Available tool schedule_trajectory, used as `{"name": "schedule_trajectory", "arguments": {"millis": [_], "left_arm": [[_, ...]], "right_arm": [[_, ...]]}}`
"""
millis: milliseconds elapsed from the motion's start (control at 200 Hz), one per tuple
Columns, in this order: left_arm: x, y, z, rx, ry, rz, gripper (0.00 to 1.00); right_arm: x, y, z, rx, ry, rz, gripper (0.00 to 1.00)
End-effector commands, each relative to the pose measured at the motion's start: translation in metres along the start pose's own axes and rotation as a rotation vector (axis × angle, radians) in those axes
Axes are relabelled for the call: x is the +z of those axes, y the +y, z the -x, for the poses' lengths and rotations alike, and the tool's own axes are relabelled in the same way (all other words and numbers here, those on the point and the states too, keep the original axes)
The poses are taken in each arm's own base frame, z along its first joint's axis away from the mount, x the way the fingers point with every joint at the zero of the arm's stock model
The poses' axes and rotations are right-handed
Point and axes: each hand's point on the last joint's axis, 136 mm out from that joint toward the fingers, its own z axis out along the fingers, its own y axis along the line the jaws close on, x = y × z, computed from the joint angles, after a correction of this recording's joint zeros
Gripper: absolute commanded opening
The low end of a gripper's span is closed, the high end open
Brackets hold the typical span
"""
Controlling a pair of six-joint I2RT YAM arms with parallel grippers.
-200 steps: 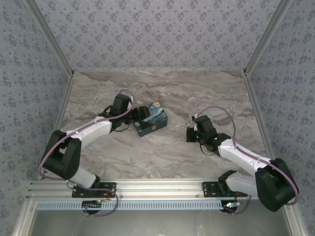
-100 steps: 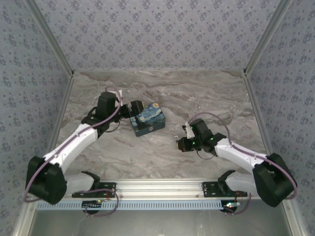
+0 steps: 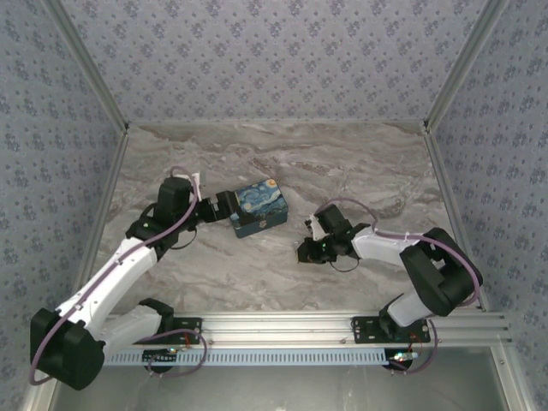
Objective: Unlock a padlock with a key
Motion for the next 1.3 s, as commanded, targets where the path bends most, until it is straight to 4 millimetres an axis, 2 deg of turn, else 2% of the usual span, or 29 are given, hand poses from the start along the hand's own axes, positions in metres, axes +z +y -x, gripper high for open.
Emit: {"name": "schedule_trajectory", "arguments": {"millis": [0,215,355,475,630,805,984,1009,1164,1294], "left_arm": [[-0.009,0.01,0.003,0.025,-0.023,0.052,0.99],[-0.021,0.014,0.011,0.04,-0.054,0.095,0.99],[-0.034,0.025,0.019,0.048,-0.101,0.171,0.99],[-0.047,0.049,0.025,0.04,-0.152,0.289,0.99],[-0.067,0.086,0.034,0.025,-0.234,0.434,0.99],[-0.098,0.125,0.044,0.032,-0.36,0.579,0.99],[-0.114,0.144,0.052,0.134,-0.511,0.641,0.99],[-0.115,0.147,0.052,0.136,-0.526,0.652,0.99],[-0.108,0.157,0.047,0.176,-0.566,0.654,0.99],[-0.1,0.17,0.04,0.169,-0.56,0.688,0.99]], "right_arm": [[-0.002,-0.001,0.003,0.018,0.003,-0.023,0.26],[-0.027,-0.009,0.013,0.001,-0.073,-0.095,0.41],[-0.059,-0.015,0.025,-0.034,-0.169,-0.164,0.45],[-0.093,-0.024,0.039,-0.056,-0.296,-0.236,0.52],[-0.143,-0.051,0.057,-0.018,-0.493,-0.348,0.62],[-0.193,-0.087,0.068,0.067,-0.689,-0.447,0.74],[-0.236,-0.129,0.077,0.169,-0.87,-0.536,0.95],[-0.24,-0.133,0.078,0.172,-0.889,-0.541,1.0],[-0.256,-0.154,0.093,0.156,-0.991,-0.562,1.0],[-0.251,-0.17,0.102,0.065,-0.999,-0.615,1.0]]}}
